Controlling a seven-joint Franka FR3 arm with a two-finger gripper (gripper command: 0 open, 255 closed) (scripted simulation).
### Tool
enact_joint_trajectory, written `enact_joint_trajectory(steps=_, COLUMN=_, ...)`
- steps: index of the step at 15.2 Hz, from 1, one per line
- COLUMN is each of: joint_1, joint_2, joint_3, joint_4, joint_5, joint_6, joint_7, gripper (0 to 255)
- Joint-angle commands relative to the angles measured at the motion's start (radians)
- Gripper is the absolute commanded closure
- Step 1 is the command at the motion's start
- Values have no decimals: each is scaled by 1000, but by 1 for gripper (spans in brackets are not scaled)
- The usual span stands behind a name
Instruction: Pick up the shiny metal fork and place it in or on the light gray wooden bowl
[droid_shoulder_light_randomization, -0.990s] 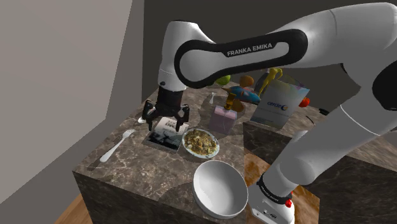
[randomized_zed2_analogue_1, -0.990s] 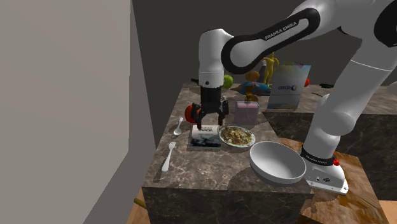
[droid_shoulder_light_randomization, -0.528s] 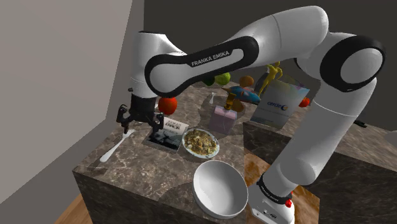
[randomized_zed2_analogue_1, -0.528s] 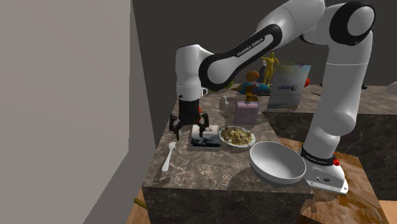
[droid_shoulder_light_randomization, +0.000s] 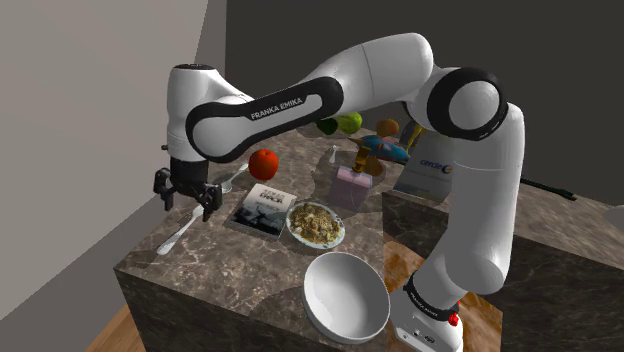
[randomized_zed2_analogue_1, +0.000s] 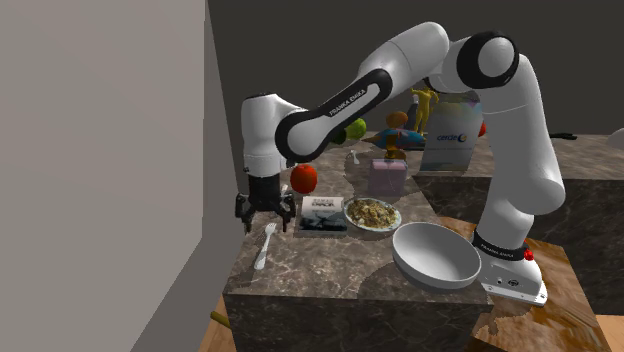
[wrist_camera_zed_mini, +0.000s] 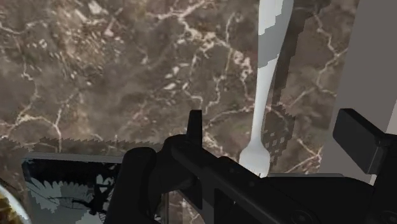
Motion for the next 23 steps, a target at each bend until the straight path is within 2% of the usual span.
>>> enact_joint_trajectory(steps=1, joint_1=15, joint_2=33, joint_3=-11, joint_4=18, joint_5=-15, joint_6=14, joint_7=21, gripper=0)
enact_joint_trajectory(steps=7, joint_1=29, joint_2=72, joint_3=-23, joint_4=-3, joint_5=-35, joint_6=72, joint_7=33, gripper=0)
enact_joint_trajectory(steps=14, joint_1=29, joint_2=72, joint_3=-23, joint_4=-3, joint_5=-35, joint_6=71, joint_7=33, gripper=0)
enact_joint_trajectory(steps=15, joint_1=29, joint_2=72, joint_3=-23, joint_4=-3, joint_5=-35, joint_6=71, joint_7=33, gripper=255)
enact_joint_trajectory(steps=23, joint_1=29, joint_2=72, joint_3=-23, joint_4=-3, joint_5=-35, joint_6=71, joint_7=33, gripper=255)
